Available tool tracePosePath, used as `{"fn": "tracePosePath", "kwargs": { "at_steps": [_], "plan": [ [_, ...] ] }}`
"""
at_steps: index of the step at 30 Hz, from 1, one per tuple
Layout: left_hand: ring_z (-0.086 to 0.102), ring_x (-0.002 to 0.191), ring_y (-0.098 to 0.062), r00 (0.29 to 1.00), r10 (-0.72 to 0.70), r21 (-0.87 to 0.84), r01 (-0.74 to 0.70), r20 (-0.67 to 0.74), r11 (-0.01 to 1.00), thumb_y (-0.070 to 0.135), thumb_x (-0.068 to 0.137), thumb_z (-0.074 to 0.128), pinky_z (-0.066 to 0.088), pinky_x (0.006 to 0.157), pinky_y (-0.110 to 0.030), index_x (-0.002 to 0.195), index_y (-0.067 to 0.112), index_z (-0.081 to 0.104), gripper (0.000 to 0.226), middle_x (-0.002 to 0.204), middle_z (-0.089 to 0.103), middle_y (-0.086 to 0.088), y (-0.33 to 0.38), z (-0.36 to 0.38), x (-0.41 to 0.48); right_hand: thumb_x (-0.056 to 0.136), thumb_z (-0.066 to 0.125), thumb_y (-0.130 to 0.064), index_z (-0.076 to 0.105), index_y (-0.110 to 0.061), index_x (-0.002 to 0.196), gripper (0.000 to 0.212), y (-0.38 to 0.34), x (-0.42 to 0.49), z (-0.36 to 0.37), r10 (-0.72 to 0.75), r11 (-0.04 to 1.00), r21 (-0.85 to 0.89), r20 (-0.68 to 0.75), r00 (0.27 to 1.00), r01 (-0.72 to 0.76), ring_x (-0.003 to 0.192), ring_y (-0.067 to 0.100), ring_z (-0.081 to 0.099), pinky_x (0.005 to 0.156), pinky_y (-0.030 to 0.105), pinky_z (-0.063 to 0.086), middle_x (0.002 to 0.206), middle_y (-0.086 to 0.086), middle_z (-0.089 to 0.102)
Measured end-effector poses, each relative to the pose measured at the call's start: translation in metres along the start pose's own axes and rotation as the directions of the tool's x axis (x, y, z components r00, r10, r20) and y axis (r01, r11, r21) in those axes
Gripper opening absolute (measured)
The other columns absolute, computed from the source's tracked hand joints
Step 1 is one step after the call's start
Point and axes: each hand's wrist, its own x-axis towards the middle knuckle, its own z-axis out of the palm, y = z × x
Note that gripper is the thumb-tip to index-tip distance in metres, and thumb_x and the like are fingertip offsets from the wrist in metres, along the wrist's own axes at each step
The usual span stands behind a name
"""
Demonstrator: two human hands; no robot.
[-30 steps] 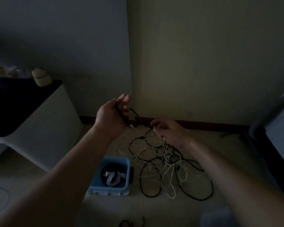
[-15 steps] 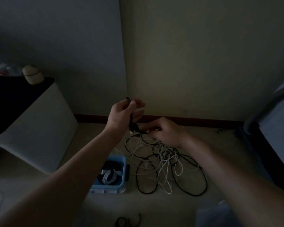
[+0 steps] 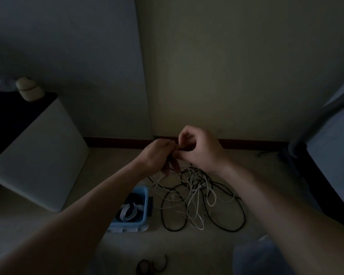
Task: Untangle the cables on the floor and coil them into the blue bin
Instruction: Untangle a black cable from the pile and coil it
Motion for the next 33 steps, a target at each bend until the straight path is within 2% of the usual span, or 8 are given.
{"fn": "tracePosePath", "kwargs": {
  "at_steps": [4, 8, 13, 17, 20, 24, 30, 33],
  "plan": [
    [0.033, 0.039, -0.014, 0.992, -0.054, -0.108, 0.066, 0.11, 0.992, 0.043, 0.108, 0.025, 0.025, 0.04, -0.023, 0.057, 0.018, 0.066, 0.07, 0.05, 0.045, -0.005, 0.009, 0.0, -0.003, 0.072, 0.084, -0.041, 0.046, -0.022, 0.071, 0.042, -0.002, -0.003, -0.004, -0.06, 0.973, -0.231, -0.154, 0.986, 0.023, 0.053, 0.011, 0.051, 0.05, 0.034, 0.043, 0.059, -0.004, 0.057],
    [0.019, 0.038, -0.008, 0.93, -0.135, -0.281, 0.238, 0.342, 0.93, 0.044, 0.101, 0.035, 0.015, 0.039, -0.021, 0.07, 0.014, 0.07, 0.056, 0.049, 0.026, 0.003, 0.01, -0.007, -0.002, 0.065, 0.073, -0.071, 0.047, -0.019, 0.066, 0.059, 0.001, 0.001, -0.016, 0.109, 0.87, -0.465, -0.144, 0.984, -0.164, 0.05, 0.014, 0.047, 0.05, 0.031, 0.034, 0.055, -0.005, 0.051],
    [0.009, 0.043, -0.011, 0.853, -0.052, -0.332, 0.257, 0.519, 0.908, 0.048, 0.096, 0.046, 0.011, 0.042, -0.024, 0.087, 0.011, 0.069, 0.044, 0.055, 0.013, 0.004, 0.016, -0.014, -0.006, 0.069, 0.06, -0.079, 0.049, -0.021, 0.053, 0.061, 0.013, 0.005, -0.032, 0.205, 0.97, -0.162, 0.161, 0.965, -0.179, 0.05, 0.013, 0.043, 0.055, 0.03, 0.032, 0.052, 0.0, 0.046],
    [0.017, 0.036, -0.007, 0.787, 0.027, -0.381, 0.268, 0.616, 0.885, 0.041, 0.096, 0.041, 0.018, 0.039, -0.019, 0.086, 0.013, 0.06, 0.035, 0.048, 0.022, 0.01, 0.016, -0.019, -0.01, 0.083, 0.04, -0.072, 0.037, -0.016, 0.054, 0.064, 0.025, 0.004, -0.045, 0.361, 0.889, 0.142, 0.365, 0.858, -0.435, 0.05, 0.018, 0.042, 0.066, 0.035, 0.036, 0.052, 0.006, 0.034],
    [0.018, 0.035, -0.006, 0.79, 0.016, -0.395, 0.29, 0.613, 0.872, 0.036, 0.095, 0.042, 0.021, 0.038, -0.017, 0.081, 0.016, 0.063, 0.033, 0.044, 0.027, 0.012, 0.014, -0.016, -0.011, 0.085, 0.055, -0.048, 0.036, -0.02, 0.056, 0.045, 0.032, 0.005, -0.05, 0.318, 0.839, 0.338, 0.333, 0.888, -0.427, 0.047, 0.013, 0.022, 0.053, 0.031, 0.02, 0.056, 0.001, 0.023],
    [0.012, 0.038, -0.009, 0.788, 0.006, -0.382, 0.291, 0.615, 0.877, 0.036, 0.095, 0.043, 0.021, 0.038, -0.017, 0.08, 0.017, 0.063, 0.032, 0.048, 0.019, 0.009, 0.016, -0.009, -0.011, 0.088, 0.068, -0.026, 0.047, -0.015, 0.064, 0.035, 0.033, 0.007, -0.054, 0.238, 0.8, 0.517, 0.196, 0.951, -0.306, 0.044, 0.009, 0.023, 0.046, 0.027, 0.019, 0.051, -0.002, 0.027],
    [0.017, 0.036, -0.007, 0.754, 0.199, -0.648, 0.362, 0.626, 0.67, 0.038, 0.098, 0.041, 0.026, 0.04, -0.02, 0.079, 0.019, 0.057, 0.031, 0.049, 0.021, 0.01, 0.019, -0.013, -0.006, 0.085, 0.056, -0.064, 0.055, -0.012, 0.073, 0.053, 0.045, 0.005, -0.036, 0.312, 0.932, 0.142, 0.148, 0.938, -0.333, 0.045, 0.011, 0.044, 0.056, 0.029, 0.044, 0.052, -0.004, 0.047],
    [0.028, 0.034, -0.006, 0.815, 0.26, -0.768, 0.309, 0.517, 0.56, 0.033, 0.103, 0.032, 0.032, 0.045, -0.02, 0.081, 0.018, 0.055, 0.035, 0.045, 0.03, 0.01, 0.021, -0.016, -0.004, 0.101, 0.038, -0.055, 0.047, -0.013, 0.08, 0.048, 0.047, 0.002, -0.021, 0.403, 0.9, 0.043, 0.293, 0.867, -0.433, 0.045, 0.011, 0.045, 0.064, 0.034, 0.044, 0.05, -0.007, 0.047]
  ]
}}
